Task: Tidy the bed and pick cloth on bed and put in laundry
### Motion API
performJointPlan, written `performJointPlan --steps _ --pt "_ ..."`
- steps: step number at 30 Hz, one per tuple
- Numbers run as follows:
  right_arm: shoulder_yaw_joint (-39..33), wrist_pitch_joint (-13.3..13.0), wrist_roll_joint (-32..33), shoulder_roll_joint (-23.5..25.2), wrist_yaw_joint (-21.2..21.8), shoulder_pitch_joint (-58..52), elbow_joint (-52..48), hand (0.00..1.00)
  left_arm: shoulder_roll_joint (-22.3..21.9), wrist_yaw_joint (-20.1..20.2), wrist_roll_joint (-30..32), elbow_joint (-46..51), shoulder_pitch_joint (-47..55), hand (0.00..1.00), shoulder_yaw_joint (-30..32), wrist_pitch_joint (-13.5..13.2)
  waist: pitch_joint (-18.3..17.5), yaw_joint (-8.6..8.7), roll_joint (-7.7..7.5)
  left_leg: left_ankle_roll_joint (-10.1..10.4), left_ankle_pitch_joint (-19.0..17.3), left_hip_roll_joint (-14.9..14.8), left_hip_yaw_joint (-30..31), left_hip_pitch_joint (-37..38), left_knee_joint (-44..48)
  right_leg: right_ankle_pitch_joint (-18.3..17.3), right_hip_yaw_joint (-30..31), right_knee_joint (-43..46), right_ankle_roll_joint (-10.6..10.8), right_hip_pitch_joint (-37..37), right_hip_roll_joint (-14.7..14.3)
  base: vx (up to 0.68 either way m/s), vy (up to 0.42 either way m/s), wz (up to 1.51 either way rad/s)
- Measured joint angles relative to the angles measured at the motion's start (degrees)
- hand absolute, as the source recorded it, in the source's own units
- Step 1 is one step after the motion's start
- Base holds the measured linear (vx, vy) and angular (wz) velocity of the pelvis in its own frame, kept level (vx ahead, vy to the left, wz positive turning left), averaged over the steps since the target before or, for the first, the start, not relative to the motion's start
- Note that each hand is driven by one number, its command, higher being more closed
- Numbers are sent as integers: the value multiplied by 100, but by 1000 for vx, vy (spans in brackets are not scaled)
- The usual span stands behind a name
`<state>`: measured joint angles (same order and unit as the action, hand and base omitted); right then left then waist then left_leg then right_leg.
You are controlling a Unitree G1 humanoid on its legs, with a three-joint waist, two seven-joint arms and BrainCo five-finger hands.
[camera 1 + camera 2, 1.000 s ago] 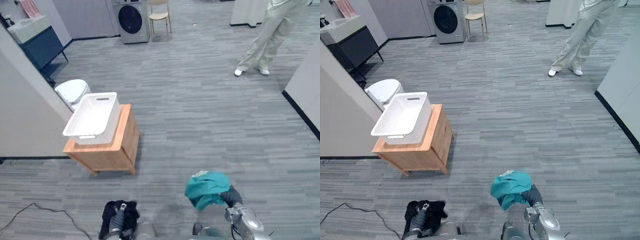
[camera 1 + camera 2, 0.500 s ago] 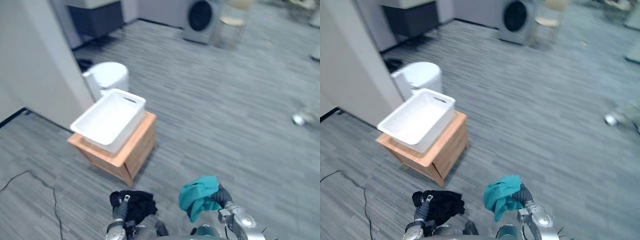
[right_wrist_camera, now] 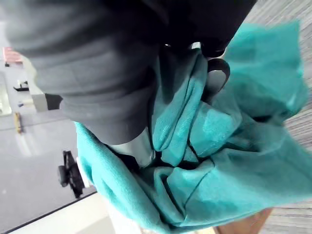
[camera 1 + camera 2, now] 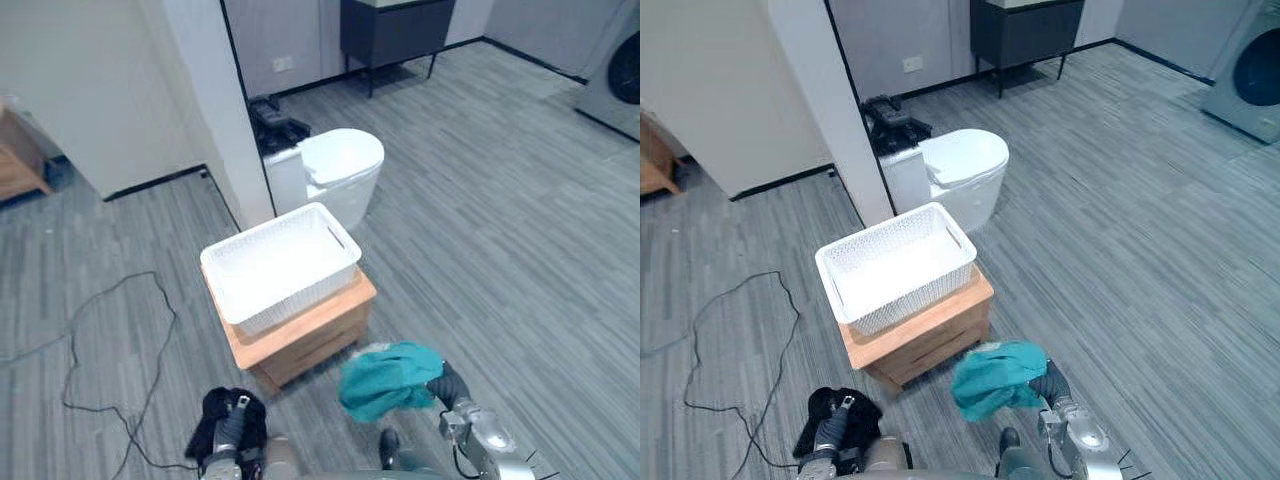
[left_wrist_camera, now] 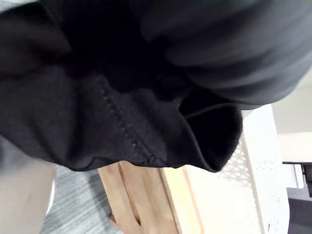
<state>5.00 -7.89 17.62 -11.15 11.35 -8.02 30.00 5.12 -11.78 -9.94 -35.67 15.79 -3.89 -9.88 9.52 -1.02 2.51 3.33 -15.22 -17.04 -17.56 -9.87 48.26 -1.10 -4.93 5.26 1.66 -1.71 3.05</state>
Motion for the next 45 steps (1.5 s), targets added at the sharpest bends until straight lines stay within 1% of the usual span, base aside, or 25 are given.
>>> performJointPlan --steps 2,4,5,6,7,8,9,10,11,12,13,14,16,17,18,19,20,22,24,26,32,34,36,40,45 --pt "-42 0 -22 6 3 133 1 100 -17 57 11 161 -22 100 9 -49 7 7 6 32 19 259 -410 -41 -1068 0 -144 -166 -1 -202 20 304 -183 18" --pt "-197 -3 -22 15 -19 217 1 100 -71 71 86 210 -155 100 -19 -72 7 10 6 103 288 648 -487 -38 -2451 -10 -359 -282 12 -346 25 288 -84 30" --pt "-265 -4 -17 0 -66 219 1 100 -99 115 119 275 -222 100 -34 -73 10 17 5 -82 793 807 -493 24 -3069 -115 -487 -311 51 -463 4 255 10 41" --pt "-299 1 -15 -52 -130 221 29 100 -104 182 172 372 -220 100 -39 -93 7 -5 16 -642 1275 905 -487 104 -3317 -367 -567 -268 115 -611 9 253 35 43" --pt "-305 10 -14 -24 -147 219 32 100 -98 182 174 371 -234 100 -34 -98 39 -6 -72 -623 1273 983 -476 196 -3385 -448 -606 -201 165 -672 85 224 75 45" --pt "-294 -8 -15 29 -148 182 12 100 -91 203 198 389 -221 100 -45 -120 34 15 -276 -637 1232 1220 -456 319 -3611 -725 -648 98 234 -607 280 153 68 41" --pt "-296 -16 -15 78 -150 182 11 100 -89 243 227 388 -233 100 -48 -118 47 28 -364 -680 1173 1344 -449 367 -3692 -897 -695 318 271 -550 394 150 75 50" --pt "-335 -34 -15 114 -160 156 12 100 -58 324 290 388 -230 100 -101 -115 44 38 -536 -682 1118 1586 -443 491 -3988 -1152 -810 916 401 -390 651 143 61 47" --pt "-344 -50 -15 138 -201 174 16 100 -18 408 349 345 -254 100 -214 -110 97 47 -547 -659 1106 1775 -416 786 -4409 -1121 -758 2081 486 90 882 141 77 54" --pt "-338 -75 -15 172 -240 150 16 100 45 442 352 348 -255 100 -314 -110 94 81 -543 -663 1108 1829 -353 921 -4555 -987 -746 2657 527 321 988 201 88 78" --pt "-329 -114 -15 266 -268 110 17 100 188 509 352 354 -275 100 -433 -111 134 182 -513 -766 1182 1824 -121 1121 -4606 -656 -675 3675 431 721 1053 210 74 105" --pt "-332 -214 -7 384 -278 54 -2 100 358 551 352 345 -307 100 -515 -76 170 243 -462 -842 1210 1786 170 1216 -4494 -1025 -435 3776 407 778 894 218 46 110" --pt "-361 -320 20 466 -337 -119 -503 100 488 579 342 344 -419 100 -539 -42 147 364 -470 -821 1164 1746 586 1273 -4456 -1304 14 3004 437 810 555 243 -14 124" --pt "-478 -347 8 519 -376 -259 -1019 100 559 661 340 343 -518 100 -542 -40 145 429 -466 -794 1169 1724 829 1263 -4456 -1293 339 2376 447 847 320 238 -36 123" --pt "-516 -400 -14 529 -376 -289 -1231 100 587 683 340 342 -541 100 -538 -40 134 442 -482 -767 1195 1732 905 1266 -4450 -1256 481 2086 474 853 248 238 -54 89" --pt "-545 -469 -31 524 -361 -301 -1539 100 619 685 340 335 -548 100 -542 -36 118 466 -507 -764 1201 1753 965 1265 -4434 -1150 662 1625 504 873 185 181 -50 61" --pt "-611 -565 -43 524 -327 -298 -1924 100 641 686 340 335 -532 100 -555 -31 76 475 -572 -733 1183 1834 965 1273 -4426 -734 748 1045 402 871 191 271 -87 57" --pt "-685 -716 -44 516 -170 -244 -2348 100 714 674 338 329 -457 100 -566 -30 -79 474 -812 -602 1091 2052 962 1283 -4427 360 820 518 396 881 298 246 -127 36" --pt "-731 -753 -42 336 -4 -45 -2746 100 609 673 325 259 -359 100 -569 -27 -138 448 -596 -497 1006 1945 953 1272 -4428 383 815 122 373 713 249 206 -106 -10" --pt "-756 -748 -25 147 134 49 -3189 100 559 682 300 178 -328 100 -577 -32 -182 469 -497 -470 973 1858 947 1280 -4469 429 806 -108 326 626 173 150 -93 -14" --pt "-938 -683 -5 -312 705 198 -4414 100 578 676 254 -96 -339 100 -697 -205 -307 494 -567 -401 927 1730 867 1411 -4749 560 836 -474 237 412 26 27 -49 -8" --pt "-870 -628 44 -413 884 293 -4535 100 582 674 161 -108 -336 100 -711 -215 -366 477 -613 -402 927 1736 851 1436 -4829 588 844 -564 229 381 28 -16 3 -1" --pt "-710 -405 127 -516 971 489 -4540 100 578 673 160 -148 -337 100 -726 -221 -432 470 -635 -404 928 1738 849 1436 -4832 588 841 -562 228 380 30 0 0 0" --pt "-361 213 209 -617 988 838 -4495 100 559 674 160 -223 -347 100 -776 -230 -517 368 -621 -404 937 1749 916 1442 -4835 588 782 -596 225 331 41 -7 -2 11" --pt "65 661 246 -495 723 971 -3407 100 540 685 160 -220 -334 100 -802 -195 -560 296 -563 -414 1077 1805 1127 1447 -4870 588 494 -706 226 184 123 -1 -7 27"
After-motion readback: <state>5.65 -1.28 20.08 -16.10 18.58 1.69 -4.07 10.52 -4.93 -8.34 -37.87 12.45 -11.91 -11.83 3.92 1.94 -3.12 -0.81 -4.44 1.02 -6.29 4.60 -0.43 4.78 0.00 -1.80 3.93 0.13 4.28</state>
